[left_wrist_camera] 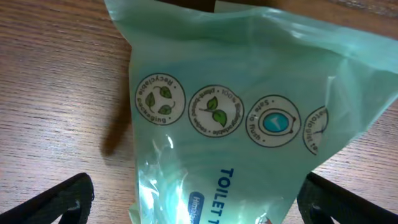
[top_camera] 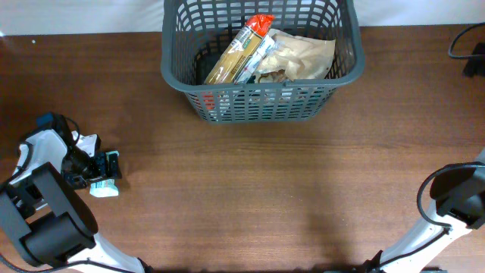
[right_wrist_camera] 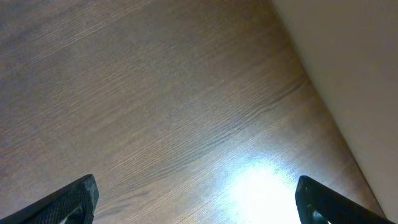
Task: Pack container
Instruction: 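Lower the left gripper and grasp the mint-green toilet paper pack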
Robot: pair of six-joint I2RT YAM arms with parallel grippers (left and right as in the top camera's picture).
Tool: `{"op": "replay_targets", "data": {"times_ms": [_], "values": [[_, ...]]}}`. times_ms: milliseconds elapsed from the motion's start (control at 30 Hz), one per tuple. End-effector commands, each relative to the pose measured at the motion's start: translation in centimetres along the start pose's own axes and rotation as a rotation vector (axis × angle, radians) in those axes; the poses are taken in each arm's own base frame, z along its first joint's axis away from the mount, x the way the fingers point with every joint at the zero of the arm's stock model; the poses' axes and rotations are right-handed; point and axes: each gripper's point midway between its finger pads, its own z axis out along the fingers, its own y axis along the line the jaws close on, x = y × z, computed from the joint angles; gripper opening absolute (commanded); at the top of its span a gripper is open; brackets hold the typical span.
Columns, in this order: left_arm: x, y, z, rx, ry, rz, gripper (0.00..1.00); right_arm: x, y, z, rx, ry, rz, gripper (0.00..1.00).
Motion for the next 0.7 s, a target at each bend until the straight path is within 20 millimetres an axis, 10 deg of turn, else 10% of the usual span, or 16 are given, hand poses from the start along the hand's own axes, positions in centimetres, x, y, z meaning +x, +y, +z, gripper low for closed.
{"op": "replay_targets", "data": {"times_ms": [0, 433, 667], "values": [[-0.01, -0.28, 0.48, 0.021, 0.003, 0.014, 0.99, -0.3, -0.12, -1.19, -0.002, -0.027, 0.009, 0.99], [-0.09, -0.26, 0.71, 0.022, 0.004, 0.014, 0.89, -0.31, -0.12, -1.19, -0.002, -0.028, 0.009, 0.99], [0.03, -0.3, 0.71, 0.023, 0.01, 0.012, 0.4, -0.31, -0.12, -1.19, -0.002, -0.028, 0.009, 0.99]]}}
